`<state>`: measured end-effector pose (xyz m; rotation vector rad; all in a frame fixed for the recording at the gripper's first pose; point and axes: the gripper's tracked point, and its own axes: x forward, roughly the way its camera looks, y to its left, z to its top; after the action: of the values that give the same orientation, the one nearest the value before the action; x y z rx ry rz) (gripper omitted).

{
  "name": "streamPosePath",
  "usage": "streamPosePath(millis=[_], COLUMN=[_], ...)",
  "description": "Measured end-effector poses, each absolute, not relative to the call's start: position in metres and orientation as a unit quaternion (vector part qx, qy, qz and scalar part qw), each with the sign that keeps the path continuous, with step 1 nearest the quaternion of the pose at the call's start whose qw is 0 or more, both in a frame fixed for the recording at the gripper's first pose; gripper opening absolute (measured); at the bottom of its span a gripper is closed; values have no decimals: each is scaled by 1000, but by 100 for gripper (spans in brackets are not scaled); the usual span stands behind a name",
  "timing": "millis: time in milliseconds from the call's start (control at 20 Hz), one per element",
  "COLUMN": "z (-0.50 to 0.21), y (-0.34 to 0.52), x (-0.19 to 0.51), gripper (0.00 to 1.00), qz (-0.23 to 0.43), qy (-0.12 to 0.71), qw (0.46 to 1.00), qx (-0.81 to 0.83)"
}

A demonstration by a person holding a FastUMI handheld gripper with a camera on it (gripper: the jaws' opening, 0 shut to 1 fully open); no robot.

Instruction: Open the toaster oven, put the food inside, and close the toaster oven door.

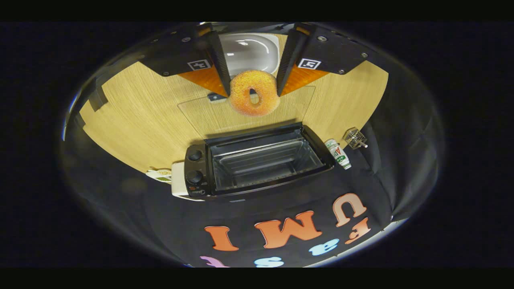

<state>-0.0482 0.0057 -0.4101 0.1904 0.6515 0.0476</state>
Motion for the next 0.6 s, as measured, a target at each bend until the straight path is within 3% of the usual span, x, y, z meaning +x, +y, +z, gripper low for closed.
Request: streamPosePath(millis=[600], z=[-379], y=[21], x=[63], gripper=[64], qz=[22], qy=[266], qw=[958], qx=[107])
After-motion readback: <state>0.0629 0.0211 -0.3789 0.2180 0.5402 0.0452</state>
